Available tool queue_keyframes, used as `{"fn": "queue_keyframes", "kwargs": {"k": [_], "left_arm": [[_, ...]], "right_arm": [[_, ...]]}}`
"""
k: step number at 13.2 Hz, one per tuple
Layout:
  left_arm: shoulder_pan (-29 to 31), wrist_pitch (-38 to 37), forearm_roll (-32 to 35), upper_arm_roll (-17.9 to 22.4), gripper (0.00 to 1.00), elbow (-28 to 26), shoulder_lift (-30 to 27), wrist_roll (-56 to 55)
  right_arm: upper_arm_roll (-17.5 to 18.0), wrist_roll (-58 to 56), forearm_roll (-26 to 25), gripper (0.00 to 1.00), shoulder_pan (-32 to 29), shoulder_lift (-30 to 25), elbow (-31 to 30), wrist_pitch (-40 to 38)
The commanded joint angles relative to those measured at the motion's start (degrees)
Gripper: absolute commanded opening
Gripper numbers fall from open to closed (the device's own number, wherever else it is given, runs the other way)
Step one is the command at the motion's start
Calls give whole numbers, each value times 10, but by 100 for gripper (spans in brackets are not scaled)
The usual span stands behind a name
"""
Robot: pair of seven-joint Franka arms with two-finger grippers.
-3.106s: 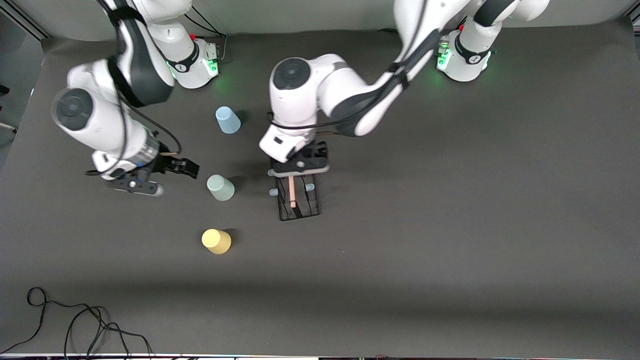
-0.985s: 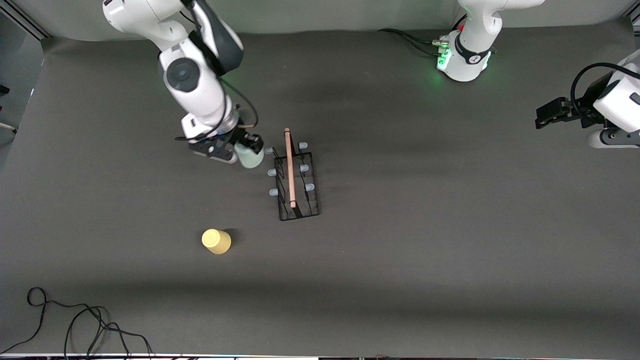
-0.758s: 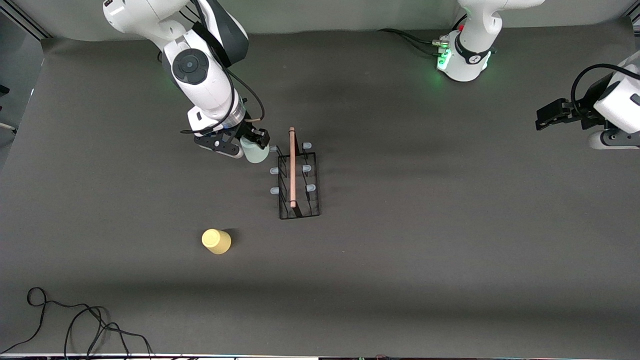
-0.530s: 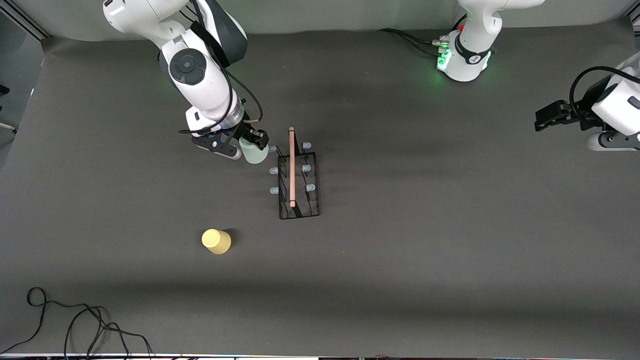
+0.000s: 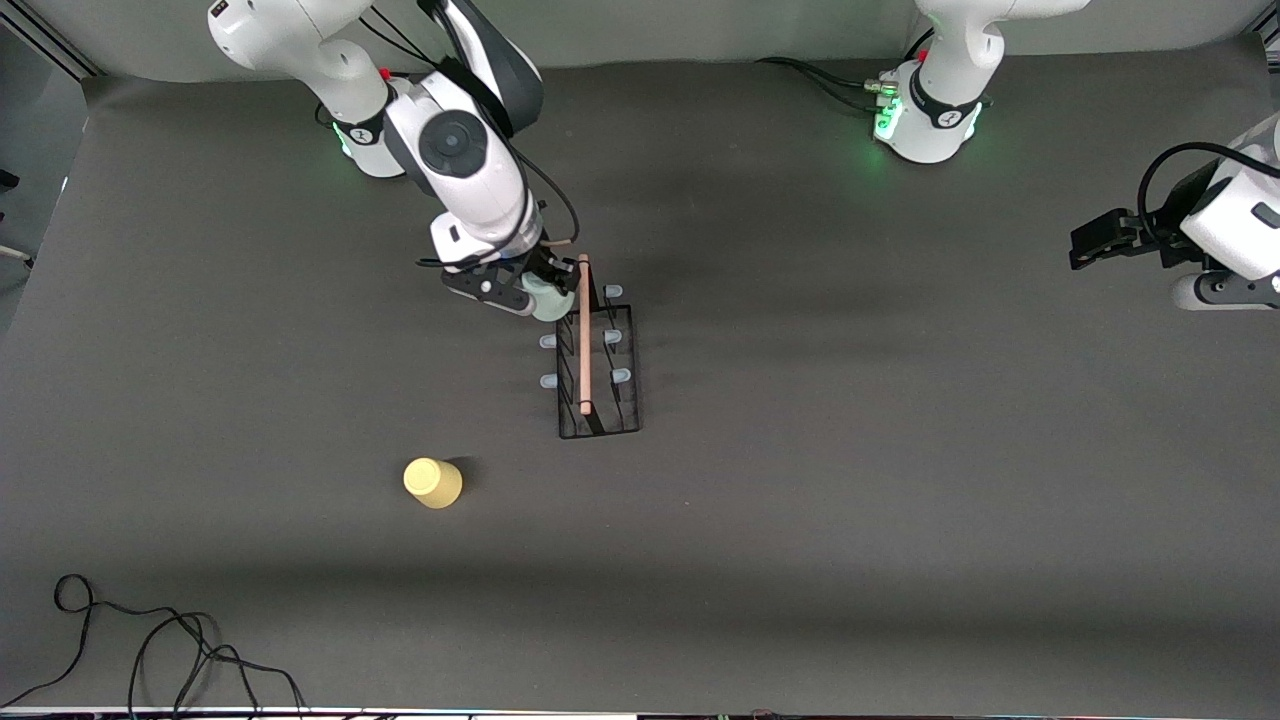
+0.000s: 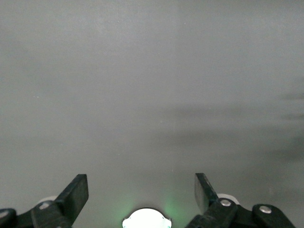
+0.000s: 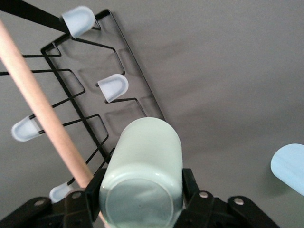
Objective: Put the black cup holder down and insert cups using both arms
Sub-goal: 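Set the green cup beside the rack and open the right gripper, then grasp the yellow cup with the right gripper and lift it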
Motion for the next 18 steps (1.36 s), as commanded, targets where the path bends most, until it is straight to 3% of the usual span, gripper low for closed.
{"fn": "queue_keyframes", "kwargs": {"k": [1,6,10,13,18], "left_arm": [[-11,4,10,7,100,-3,-3,9],[-17,7,11,6,100,-3,-3,6],[-16,6,11,6,100,-3,-3,4],[-17,7,11,6,100,-3,-3,3],[-17,7,12,6,100,-3,-1,3]], "right_arm": [[-7,11,5,100,2,11,14,7],[-33,-27,-3,100,-2,-8,35,-12],[-136,-210,-2,100,-3,10,56,-9],[-196,-309,5,100,-6,68,94,11],[-202,-358,6,100,-53,183,116,152]]}}
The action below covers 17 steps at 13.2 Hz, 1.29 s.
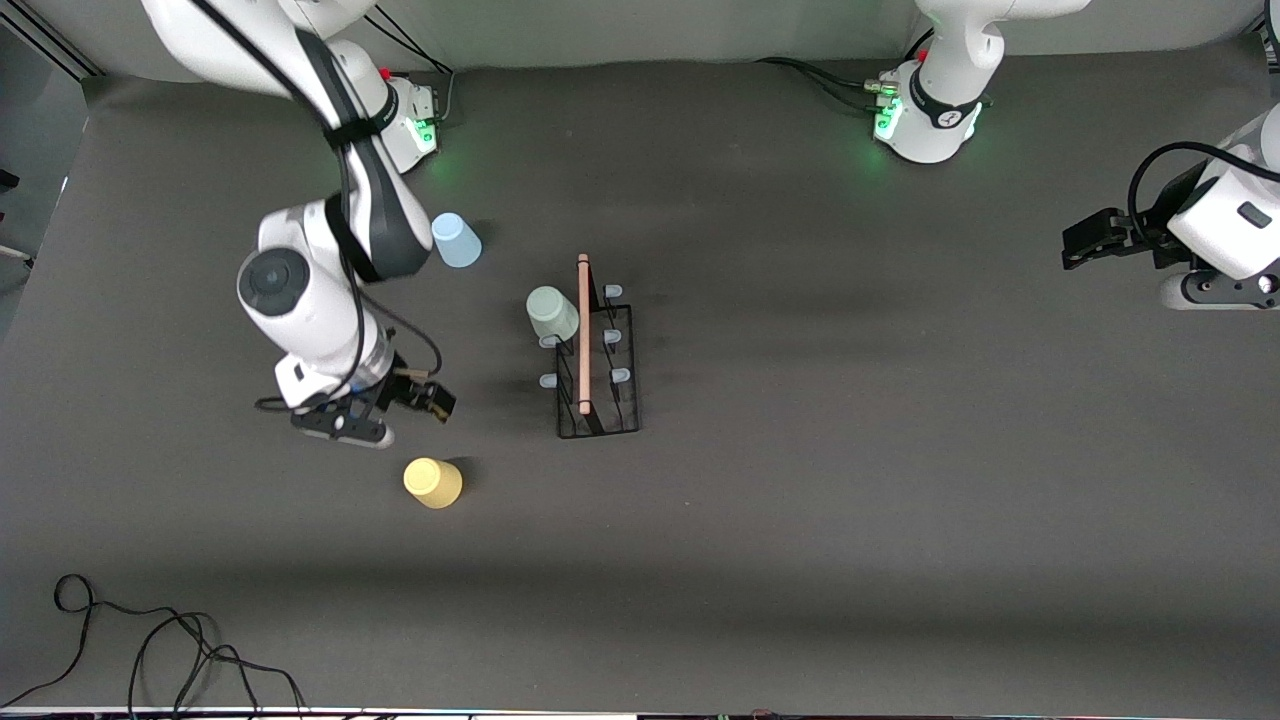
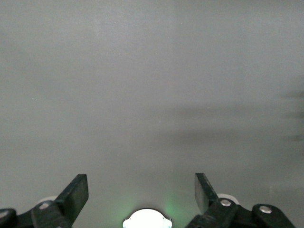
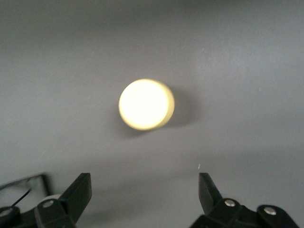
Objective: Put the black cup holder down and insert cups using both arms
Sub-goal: 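Grasp the yellow cup with the right gripper and lift it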
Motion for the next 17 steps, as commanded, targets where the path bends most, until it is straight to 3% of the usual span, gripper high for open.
{"fn": "queue_keyframes", "kwargs": {"k": [1,8,9,10,11,14,17], "left_arm": [[-9,6,9,5,100,-3,-1,2],[-10,6,16,4,100,-3,0,2],[-9,6,17,4,100,-3,0,2],[-9,6,17,4,100,-3,0,2],[-9,6,17,4,100,-3,0,2],[-8,4,17,4,100,-3,-1,2],[-8,4,17,4,100,-3,-1,2]], "right_arm": [[0,-15,8,100,-4,80,50,38],[6,-15,53,100,-16,182,140,76],[6,-15,54,93,-17,185,143,76],[6,-22,54,65,-17,187,143,81],[7,-38,55,1,-17,186,144,82],[6,-47,69,0,-17,176,142,72],[5,-30,91,0,-12,106,136,-23]]}}
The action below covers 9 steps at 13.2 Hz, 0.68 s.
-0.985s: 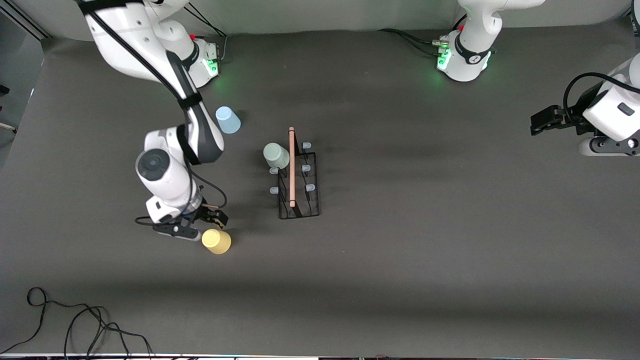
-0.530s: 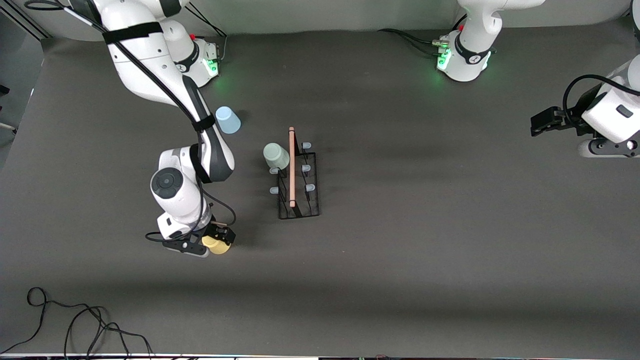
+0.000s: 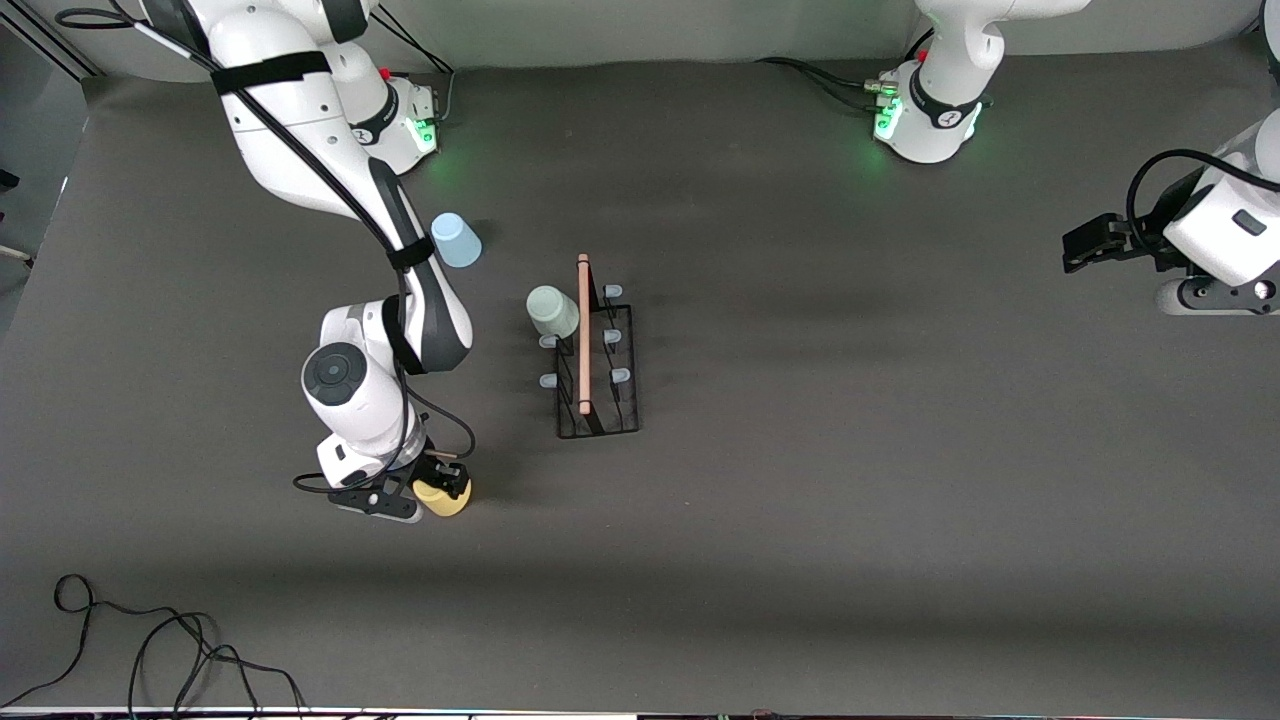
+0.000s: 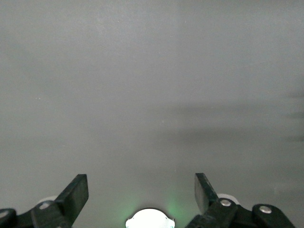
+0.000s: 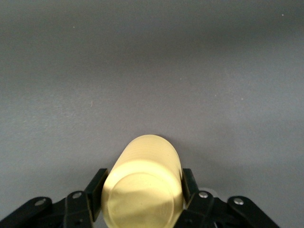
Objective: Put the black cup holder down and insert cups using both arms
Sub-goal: 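Grasp the yellow cup with the right gripper and lift it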
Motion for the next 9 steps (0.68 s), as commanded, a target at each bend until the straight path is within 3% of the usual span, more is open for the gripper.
{"fn": "queue_keyframes", "kwargs": {"k": [1,4,9], "left_arm": [[-7,4,8,4,100,-3,-5,2],[-8,4,9,4,100,-3,-4,2],[-8,7,18,4,100,-2,-4,3]], "right_arm": [[3,1,30,0,0,-84,-4,-111],[2,153,29,0,39,-143,-3,-177],[-2,288,19,0,128,-165,-4,-201]]}}
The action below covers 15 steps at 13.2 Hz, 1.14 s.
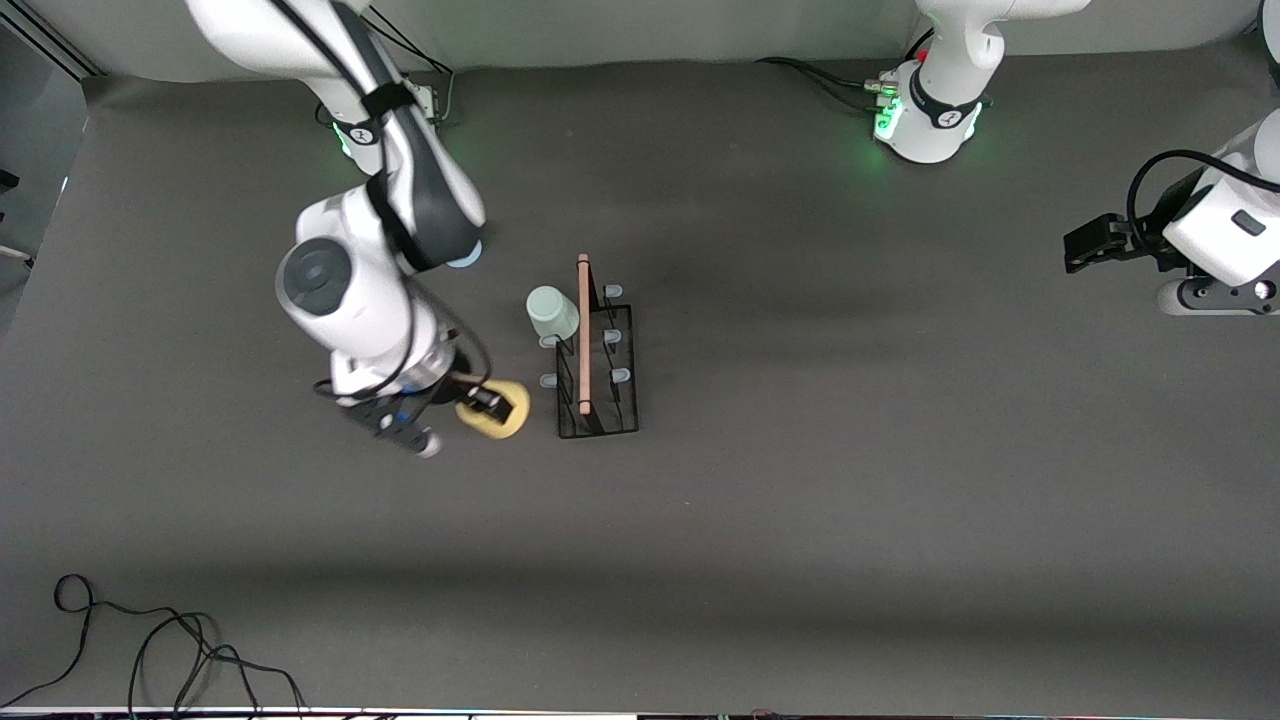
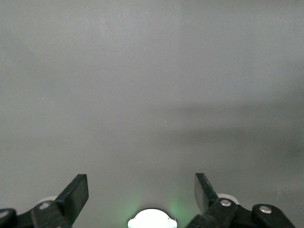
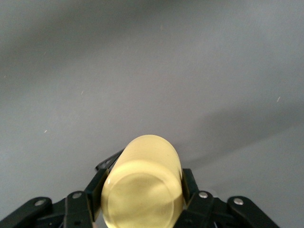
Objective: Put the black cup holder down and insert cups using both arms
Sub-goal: 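Place the yellow cup beside the rack and open the right gripper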
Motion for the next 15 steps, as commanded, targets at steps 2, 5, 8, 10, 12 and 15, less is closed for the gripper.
{"fn": "queue_keyframes", "kwargs": {"k": [2,5,8,10,12,15], "left_arm": [[-8,8,11,4,100,-2,-4,3],[-7,20,11,4,100,-3,-5,3],[-6,42,5,4,100,-3,-8,2],[-4,57,-3,4,100,-4,-8,1],[-1,63,-18,4,100,-4,-8,-16],[-2,66,-25,4,100,-4,-8,-31]], "right_arm": [[-4,52,-11,0,36,-2,-19,1],[-4,64,-14,0,44,0,-29,3],[-4,66,-13,99,42,6,-28,4],[-4,65,-13,100,37,1,-25,0],[-6,58,-13,100,34,-7,-24,-4],[-41,18,-13,100,34,-24,0,-69]]}}
